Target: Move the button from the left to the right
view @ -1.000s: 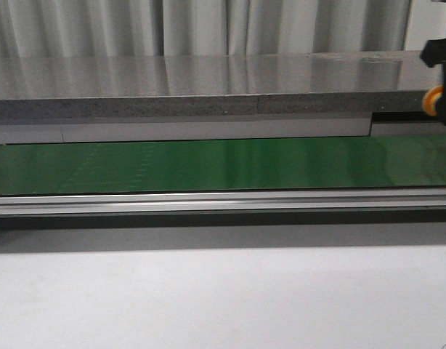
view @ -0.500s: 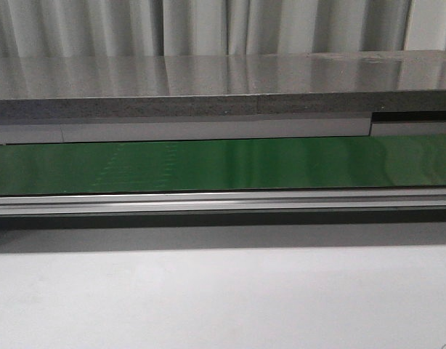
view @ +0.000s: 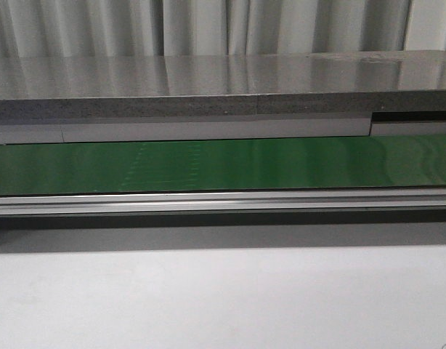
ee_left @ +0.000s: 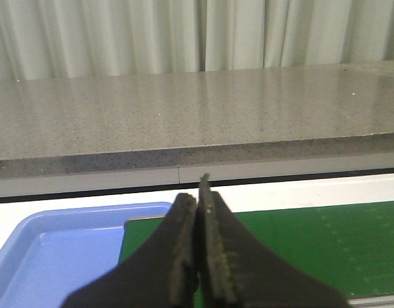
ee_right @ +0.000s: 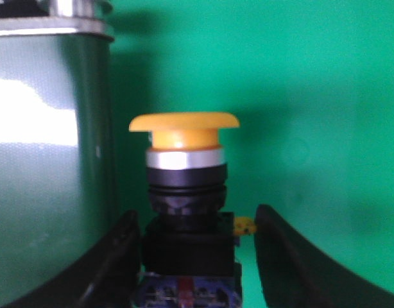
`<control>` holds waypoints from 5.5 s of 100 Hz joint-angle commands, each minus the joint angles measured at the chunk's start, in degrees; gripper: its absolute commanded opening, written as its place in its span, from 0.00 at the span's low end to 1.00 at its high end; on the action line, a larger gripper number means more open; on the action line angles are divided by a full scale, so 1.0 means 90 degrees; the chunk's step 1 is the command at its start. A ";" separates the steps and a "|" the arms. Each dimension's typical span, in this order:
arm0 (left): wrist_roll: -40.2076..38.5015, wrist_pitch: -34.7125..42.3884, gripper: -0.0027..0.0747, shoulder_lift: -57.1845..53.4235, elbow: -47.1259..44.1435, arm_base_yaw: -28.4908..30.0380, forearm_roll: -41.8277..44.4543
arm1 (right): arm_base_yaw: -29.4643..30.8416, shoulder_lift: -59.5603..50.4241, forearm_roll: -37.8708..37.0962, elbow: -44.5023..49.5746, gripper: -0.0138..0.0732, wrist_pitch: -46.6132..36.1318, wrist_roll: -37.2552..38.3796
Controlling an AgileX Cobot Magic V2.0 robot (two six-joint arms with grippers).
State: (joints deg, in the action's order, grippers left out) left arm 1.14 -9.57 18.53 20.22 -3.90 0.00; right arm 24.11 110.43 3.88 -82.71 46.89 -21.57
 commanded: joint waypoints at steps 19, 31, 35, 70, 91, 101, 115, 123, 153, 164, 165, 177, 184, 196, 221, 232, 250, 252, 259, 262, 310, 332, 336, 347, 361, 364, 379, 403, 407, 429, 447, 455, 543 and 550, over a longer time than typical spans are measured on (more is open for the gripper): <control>-0.0024 0.0582 0.01 0.0047 0.0183 -0.0060 0.0000 | 0.0037 -0.0206 -0.0223 -0.0208 0.33 -0.0244 -0.0083; -0.0024 0.0582 0.01 0.0047 0.0183 -0.0060 0.0000 | 0.0037 -0.0206 -0.0239 -0.0208 0.33 -0.0272 -0.0083; -0.0024 0.0582 0.01 0.0047 0.0183 -0.0060 0.0000 | 0.0037 -0.0206 -0.0239 -0.0208 0.33 -0.0291 -0.0083; -0.0024 0.0582 0.01 0.0047 0.0183 -0.0060 0.0000 | 0.0037 -0.0206 -0.0239 -0.0208 0.65 -0.0337 -0.0083; -0.0024 0.0582 0.01 0.0047 0.0183 -0.0060 0.0000 | 0.0037 -0.0206 -0.0239 -0.0208 0.67 -0.0337 -0.0083; -0.0024 0.0582 0.01 0.0047 0.0183 -0.0060 0.0000 | 0.0037 -0.0206 -0.0245 -0.0208 0.67 -0.0337 -0.0083; -0.0024 0.0582 0.01 0.0047 0.0183 -0.0060 0.0000 | 0.0037 -0.0310 -0.0244 -0.0215 0.67 -0.0337 -0.0077; -0.0024 0.0582 0.01 0.0047 0.0183 -0.0060 0.0000 | 0.0037 -0.0402 -0.0180 -0.0292 0.67 -0.0343 0.0028; -0.0024 0.0582 0.01 0.0047 0.0183 -0.0060 0.0000 | -0.0070 -0.1061 0.1133 -0.0451 0.67 -0.0478 0.0035; -0.0024 0.0582 0.01 0.0047 0.0183 -0.0060 0.0000 | -0.0272 -0.1331 0.1459 -0.0451 0.67 -0.0647 0.0035; -0.0024 0.0582 0.01 0.0047 0.0183 -0.0060 0.0000 | -0.0312 -0.1366 0.1482 -0.0451 0.67 -0.0659 0.0035; -0.0024 0.0582 0.01 0.0047 0.0183 -0.0060 0.0000 | -0.0743 -0.1650 0.1507 -0.0451 0.67 -0.0859 0.0035; -0.0024 0.0582 0.01 0.0047 0.0183 -0.0060 0.0000 | -0.1053 -0.1808 0.1507 -0.0413 0.67 -0.0991 0.0035; -0.0024 0.0582 0.01 0.0047 0.0183 -0.0060 0.0000 | -0.1589 -0.2180 0.1507 -0.0151 0.67 -0.1406 0.0035; -0.0024 0.0582 0.01 0.0047 0.0183 -0.0060 0.0000 | -0.2454 -0.3302 0.1507 0.1104 0.67 -0.2729 0.0035; -0.0024 0.0582 0.01 0.0047 0.0183 -0.0060 0.0000 | -0.2668 -0.3893 0.1507 0.1876 0.67 -0.3265 0.0035; -0.0024 0.0582 0.01 0.0047 0.0183 -0.0060 0.0000 | -0.2794 -0.4979 0.1515 0.3228 0.67 -0.4073 0.0035; -0.0024 0.0582 0.01 0.0047 0.0183 -0.0060 0.0000 | -0.2794 -0.5124 0.1515 0.3382 0.67 -0.4156 0.0035; -0.0024 0.0582 0.01 0.0047 0.0183 -0.0060 0.0000 | -0.2794 -0.5616 0.1515 0.3875 0.67 -0.4381 0.0035; -0.0024 0.0582 0.01 0.0047 0.0183 -0.0060 0.0000 | -0.2794 -0.5818 0.1515 0.4057 0.67 -0.4478 0.0035; -0.0024 0.0582 0.01 0.0047 0.0183 -0.0060 0.0000 | -0.2787 -0.8967 0.1515 0.6093 0.67 -0.4442 0.0035; -0.0024 0.0582 0.01 0.0047 0.0183 -0.0060 0.0000 | -0.2787 -0.9900 0.1681 0.6457 0.67 -0.4327 0.0035; -0.0024 0.0582 0.01 0.0047 0.0183 -0.0060 0.0000 | -0.2787 -0.9990 0.1681 0.6478 0.67 -0.4274 0.0035; -0.0024 0.0582 0.01 0.0047 0.0183 -0.0060 0.0000 | -0.2787 -1.0043 0.1697 0.6487 0.67 -0.4041 0.0035; -0.0024 0.0582 0.01 0.0047 0.0183 -0.0060 0.0000 | -0.2787 -1.0043 0.1697 0.6487 0.64 -0.3923 0.0035; -0.0024 0.0582 0.01 0.0047 0.0183 -0.0060 0.0000 | -0.2787 -1.0043 0.1697 0.6487 0.62 -0.3903 0.0035; -0.0024 0.0582 0.01 0.0047 0.0183 -0.0060 0.0000 | -0.2787 -1.0043 0.1697 0.6487 0.41 -0.3802 0.0035; -0.0024 0.0582 0.01 0.0047 0.0183 -0.0060 0.0000 | -0.2787 -1.0043 0.1697 0.6487 0.07 -0.3787 0.0035; -0.0024 0.0582 0.01 0.0047 0.0183 -0.0060 0.0000 | -0.2787 -1.0043 0.1697 0.6487 0.09 -0.3787 0.0035; -0.0024 0.0582 0.01 0.0047 0.0183 -0.0060 0.0000 | -0.2787 -1.0043 0.1697 0.6487 0.08 -0.3787 0.0035; -0.0024 0.0582 0.01 0.0047 0.0183 -0.0060 0.0000 | -0.2787 -1.0043 0.1697 0.6487 0.08 -0.3787 0.0035; -0.0024 0.0582 0.01 0.0047 0.0183 -0.0060 0.0000 | -0.2787 -1.0043 0.1697 0.6487 0.08 -0.3787 0.0035; -0.0024 0.0582 0.01 0.0047 0.0183 -0.0060 0.0000 | -0.3306 -1.0226 0.0062 0.6869 0.08 -0.4034 0.1583; -0.0024 0.0582 0.01 0.0047 0.0183 -0.0060 0.0000 | -0.3503 -1.0350 -0.0199 0.7140 0.08 -0.4304 0.1912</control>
State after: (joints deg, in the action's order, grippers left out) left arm 1.14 -9.44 18.53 20.22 -3.90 0.00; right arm -5.59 17.99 6.10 -19.26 15.05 -9.05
